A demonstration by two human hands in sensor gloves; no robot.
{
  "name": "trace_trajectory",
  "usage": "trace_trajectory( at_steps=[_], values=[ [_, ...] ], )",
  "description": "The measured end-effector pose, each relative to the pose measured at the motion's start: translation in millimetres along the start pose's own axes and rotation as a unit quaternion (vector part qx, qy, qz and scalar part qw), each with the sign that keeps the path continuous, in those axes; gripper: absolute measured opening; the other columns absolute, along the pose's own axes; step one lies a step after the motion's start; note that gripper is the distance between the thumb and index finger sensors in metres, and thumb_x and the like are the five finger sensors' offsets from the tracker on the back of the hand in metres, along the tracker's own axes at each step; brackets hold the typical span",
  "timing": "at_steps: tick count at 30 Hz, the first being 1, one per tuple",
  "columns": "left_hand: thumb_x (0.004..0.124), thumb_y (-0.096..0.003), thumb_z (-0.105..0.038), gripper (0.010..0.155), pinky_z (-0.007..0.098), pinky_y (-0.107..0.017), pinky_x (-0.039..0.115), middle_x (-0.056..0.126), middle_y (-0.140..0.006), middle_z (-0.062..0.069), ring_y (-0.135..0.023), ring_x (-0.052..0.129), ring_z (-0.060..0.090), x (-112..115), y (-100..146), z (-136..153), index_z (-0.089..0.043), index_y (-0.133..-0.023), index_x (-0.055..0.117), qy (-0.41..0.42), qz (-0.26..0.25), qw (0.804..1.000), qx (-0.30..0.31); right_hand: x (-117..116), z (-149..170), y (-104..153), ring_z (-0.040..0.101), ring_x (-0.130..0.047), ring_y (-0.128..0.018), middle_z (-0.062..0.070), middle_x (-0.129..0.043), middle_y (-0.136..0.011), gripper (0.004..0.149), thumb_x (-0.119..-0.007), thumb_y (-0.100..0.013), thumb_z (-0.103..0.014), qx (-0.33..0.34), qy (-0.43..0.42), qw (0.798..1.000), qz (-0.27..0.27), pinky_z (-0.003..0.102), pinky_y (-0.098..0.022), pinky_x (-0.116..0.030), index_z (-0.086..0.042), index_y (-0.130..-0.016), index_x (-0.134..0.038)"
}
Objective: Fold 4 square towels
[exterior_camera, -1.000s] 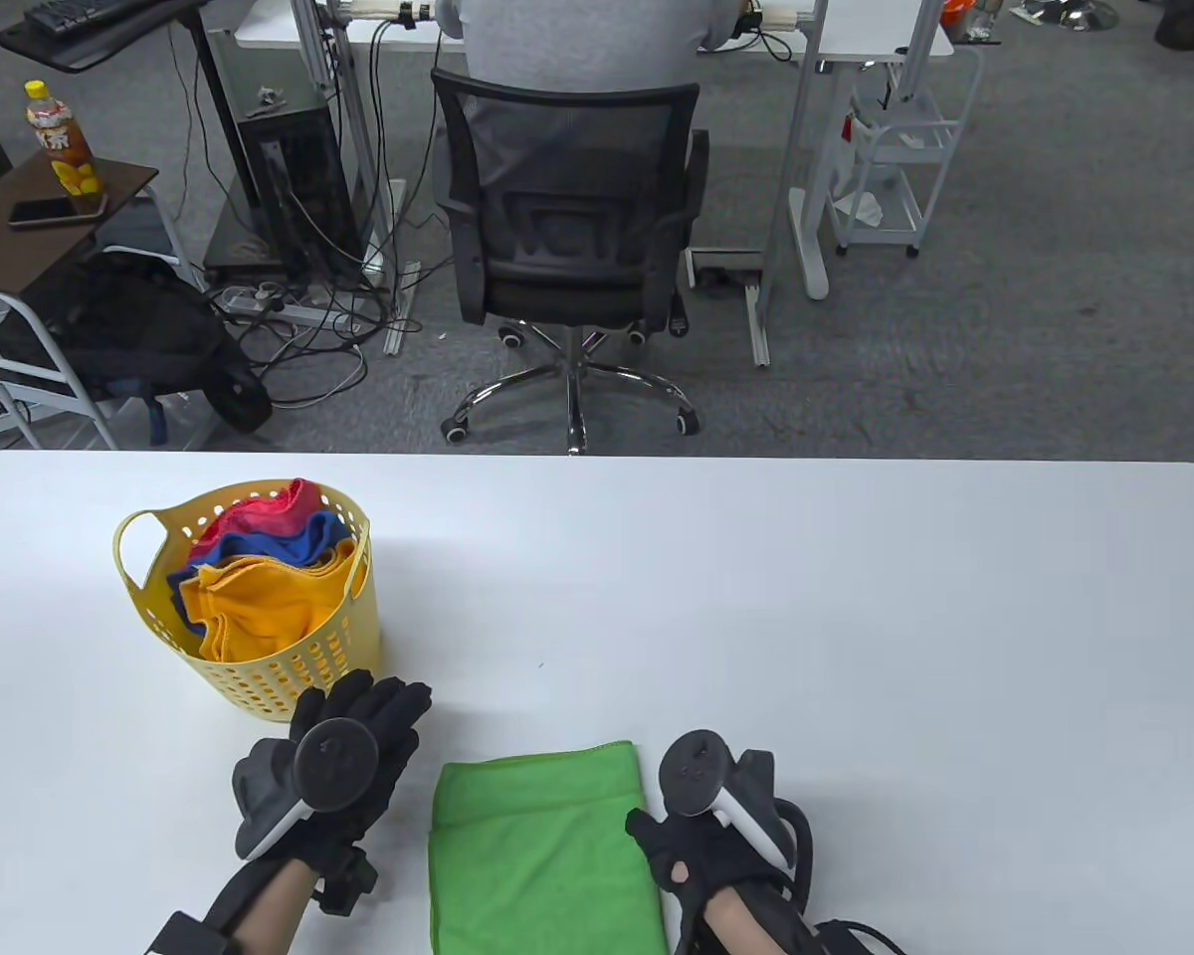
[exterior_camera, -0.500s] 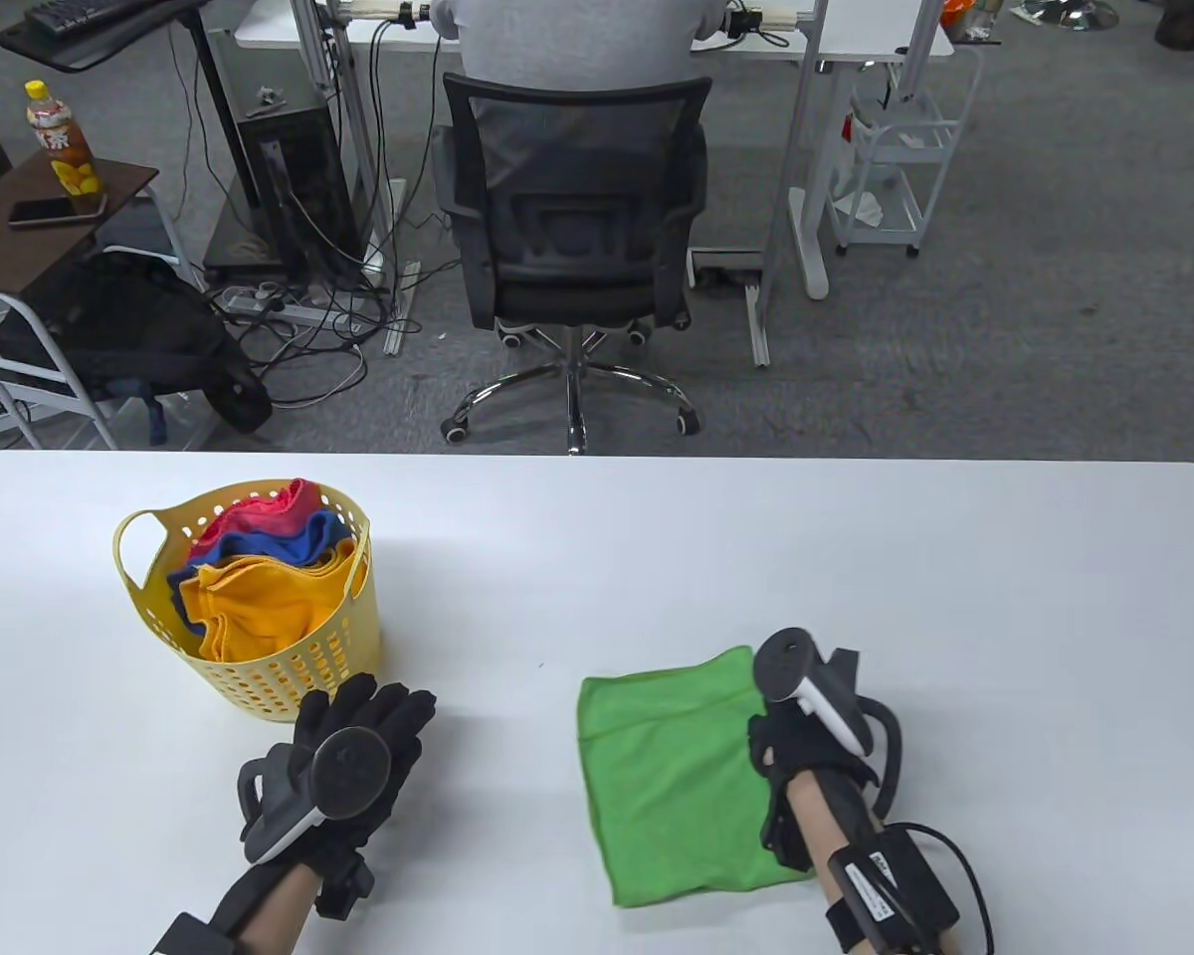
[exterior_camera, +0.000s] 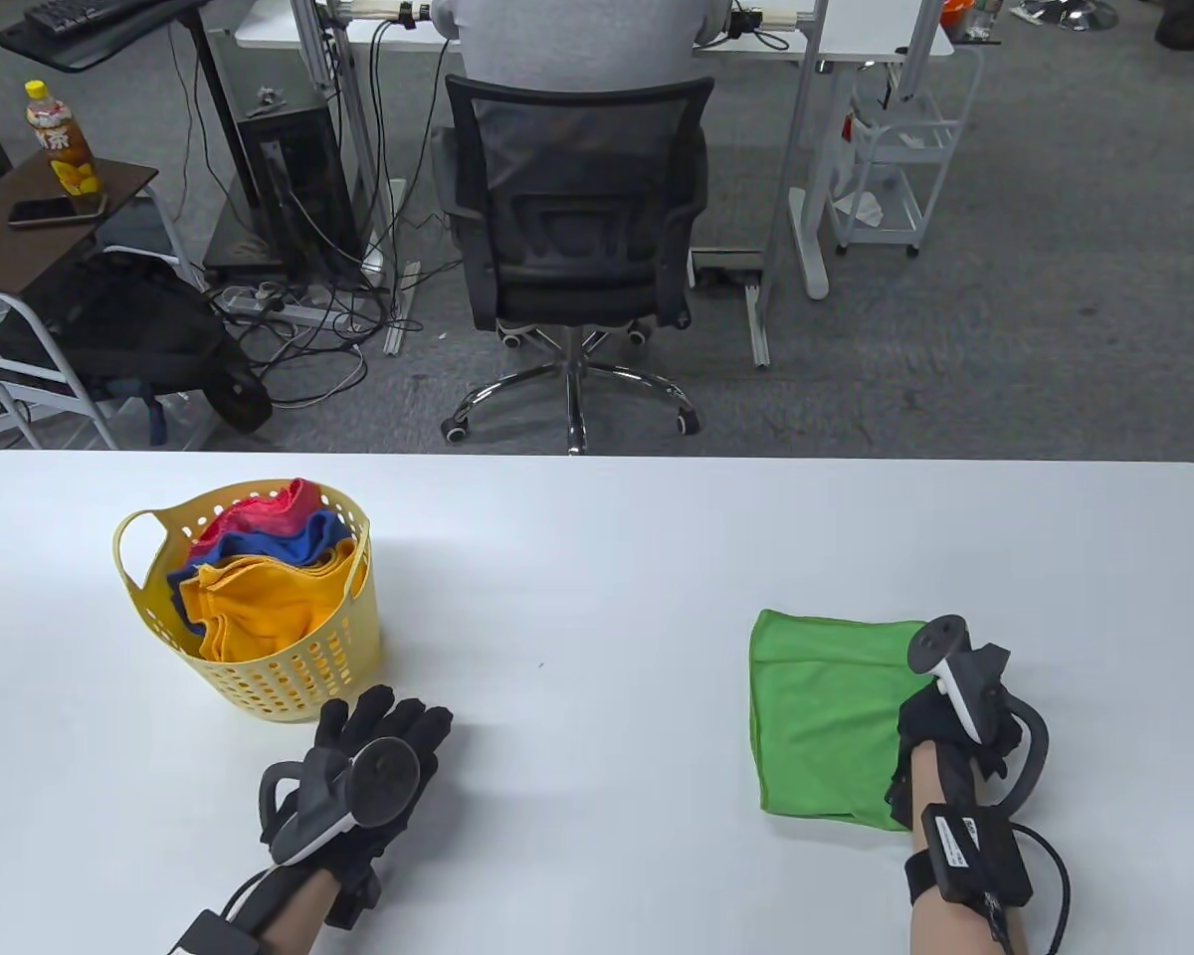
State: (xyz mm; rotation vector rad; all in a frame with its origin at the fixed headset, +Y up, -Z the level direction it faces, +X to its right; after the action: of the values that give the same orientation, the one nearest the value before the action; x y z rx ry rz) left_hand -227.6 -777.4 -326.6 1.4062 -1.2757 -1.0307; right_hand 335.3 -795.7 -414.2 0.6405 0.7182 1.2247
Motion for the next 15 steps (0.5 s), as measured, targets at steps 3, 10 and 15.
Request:
trace_trajectory(
  at_steps=[3, 10, 15],
  values=[
    [0.074, -0.052, -0.044, 0.053, 0.061, -0.087, 0.041, 0.075, -0.113, -0.004, -0.115, 0.06, 0.032, -11.5, 3.3, -8.4, -0.041, -0.105, 0.07, -0.018, -0.016, 1.0, 0.011, 2.1, 0.9, 2.2, 0.037, -0.086, -0.065, 0.034, -0.077, -0.091, 0.052, -0.083, -0.052, -0.028, -0.002, -0.006, 1.0, -0.017, 0.062, -0.058, -0.065, -0.002, -0.097, -0.077],
    [0.074, -0.0534, -0.046, 0.053, 0.058, -0.087, 0.046, 0.079, -0.111, -0.006, -0.112, 0.069, 0.029, -136.9, 30.0, 11.1, -0.04, -0.106, 0.07, 0.094, -0.191, 0.975, -0.069, 64.5, -2.5, 33.0, 0.047, -0.078, -0.081, 0.038, -0.061, -0.106, 0.069, -0.079, -0.052, -0.042, 0.091, -0.182, 0.976, 0.083, 0.07, -0.062, -0.056, -0.003, -0.107, -0.063],
    [0.083, -0.0522, -0.045, 0.056, 0.058, -0.086, 0.048, 0.08, -0.11, -0.002, -0.109, 0.072, 0.032, -184.1, -5.0, 61.6, -0.035, -0.106, 0.071, 0.086, -0.158, 0.96, -0.215, 88.0, -12.1, 54.4, 0.048, -0.077, -0.082, 0.039, -0.06, -0.106, 0.067, -0.077, -0.053, -0.042, 0.169, -0.273, 0.941, 0.11, 0.072, -0.061, -0.055, -0.002, -0.106, -0.064]
  ],
)
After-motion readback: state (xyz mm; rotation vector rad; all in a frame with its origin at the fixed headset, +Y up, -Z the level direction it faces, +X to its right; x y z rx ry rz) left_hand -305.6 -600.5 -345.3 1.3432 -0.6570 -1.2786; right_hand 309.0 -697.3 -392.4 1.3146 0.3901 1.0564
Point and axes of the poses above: the tracker on the back of each hand, its own z axis roughly to the little-finger side, its own y axis roughly from the fingertips to the wrist, x = y × z, the point moved 3 cm from there along -y, roughly from the wrist to the fingertips
